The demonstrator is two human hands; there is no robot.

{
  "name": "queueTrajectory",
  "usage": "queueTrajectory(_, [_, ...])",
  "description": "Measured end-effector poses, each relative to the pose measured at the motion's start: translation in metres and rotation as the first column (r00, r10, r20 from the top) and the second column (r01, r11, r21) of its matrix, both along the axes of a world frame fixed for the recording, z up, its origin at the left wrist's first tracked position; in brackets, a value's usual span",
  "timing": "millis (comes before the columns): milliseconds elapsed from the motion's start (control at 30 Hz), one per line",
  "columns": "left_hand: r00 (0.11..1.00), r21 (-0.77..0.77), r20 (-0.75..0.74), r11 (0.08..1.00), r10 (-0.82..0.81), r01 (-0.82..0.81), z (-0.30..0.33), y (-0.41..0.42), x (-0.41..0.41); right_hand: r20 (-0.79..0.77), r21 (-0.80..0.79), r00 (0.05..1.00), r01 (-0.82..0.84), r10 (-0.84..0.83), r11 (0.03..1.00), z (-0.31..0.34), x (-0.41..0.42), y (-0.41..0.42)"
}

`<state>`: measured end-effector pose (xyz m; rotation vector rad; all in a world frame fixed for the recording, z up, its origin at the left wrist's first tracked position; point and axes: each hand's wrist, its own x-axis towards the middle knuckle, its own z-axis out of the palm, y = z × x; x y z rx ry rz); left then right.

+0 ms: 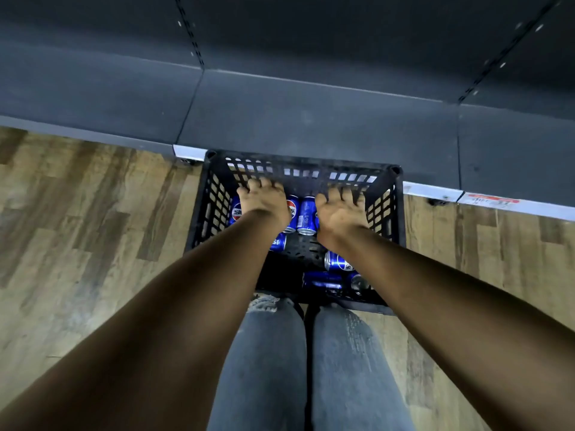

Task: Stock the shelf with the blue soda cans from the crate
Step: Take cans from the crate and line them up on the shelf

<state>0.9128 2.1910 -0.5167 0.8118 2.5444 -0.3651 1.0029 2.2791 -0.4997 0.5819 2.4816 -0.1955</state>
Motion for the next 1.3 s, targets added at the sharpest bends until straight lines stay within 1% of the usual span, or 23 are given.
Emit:
queueTrajectory(200, [0.997,-0.007,0.08,1.0,-0.009,0.009,-0.103,0.022,0.009,0.001,-0.006,1.0,0.028,-0.028,1.0,-0.101,0.006,0.005])
queueTrajectory(367, [0.986,-0.011,0.163,0.999,0.042,-0.041,-0.166,0.025,0.013,-0.012,-0.007,0.999,-0.037,0.037,0.999,-0.17,0.013,0.004])
queueTrajectory(500, [0.96,0.001,0.267,0.996,0.082,-0.086,-0.208,0.017,0.011,0.023,-0.054,0.999,0.046,-0.045,0.997,-0.212,0.014,0.006])
queueTrajectory(600, [0.946,0.015,0.322,0.999,0.04,-0.047,-0.234,0.011,0.008,-0.001,-0.045,1.0,0.022,-0.022,0.999,-0.238,0.016,0.007])
queueTrajectory(700, [0.954,-0.004,0.3,1.0,-0.009,0.01,-0.253,0.01,0.004,-0.013,0.0,1.0,-0.007,0.007,1.0,-0.258,0.016,0.004])
queueTrajectory(767, [0.959,-0.007,0.278,0.998,-0.06,0.064,-0.263,0.014,0.004,-0.016,-0.008,1.0,0.0,0.0,1.0,-0.271,0.014,0.002])
queueTrajectory(800, [0.956,0.008,0.285,0.998,-0.061,0.061,-0.269,0.018,0.006,-0.015,-0.029,1.0,0.003,-0.004,1.0,-0.277,0.013,0.002])
queueTrajectory(833, [0.952,0.028,0.304,0.999,-0.041,0.034,-0.275,0.022,0.011,-0.015,-0.067,1.0,0.016,-0.017,0.998,-0.282,0.013,0.002])
queueTrajectory(900, [0.946,0.066,0.325,0.998,-0.021,-0.001,-0.284,0.028,0.02,-0.022,-0.208,0.996,0.076,-0.082,0.975,-0.287,0.013,0.003])
queueTrajectory(967, [0.93,0.126,0.359,0.991,-0.077,0.033,-0.293,0.031,0.022,-0.027,-0.332,0.992,0.108,-0.124,0.937,-0.29,0.011,0.004])
queueTrajectory(1000, [0.924,0.159,0.371,0.986,-0.095,0.037,-0.295,0.032,0.02,-0.025,-0.344,0.991,0.114,-0.13,0.932,-0.291,0.01,0.006])
queueTrajectory(1067, [0.923,0.203,0.377,0.979,-0.079,0.001,-0.3,0.035,0.016,-0.008,-0.313,0.986,0.153,-0.164,0.937,-0.298,0.006,0.011])
queueTrajectory(1167, [0.908,0.202,0.419,0.975,0.002,-0.095,-0.31,0.035,0.015,-0.001,-0.257,0.953,0.293,-0.303,0.921,-0.311,0.0,0.022])
queueTrajectory(1233, [0.867,0.172,0.495,0.984,-0.049,-0.042,-0.319,0.033,0.019,-0.074,-0.26,0.908,0.383,-0.413,0.887,-0.317,-0.001,0.03])
queueTrajectory(1300, [0.823,0.096,0.557,0.993,-0.112,0.07,-0.322,0.029,0.023,-0.172,-0.241,0.851,0.451,-0.495,0.859,-0.317,-0.001,0.036])
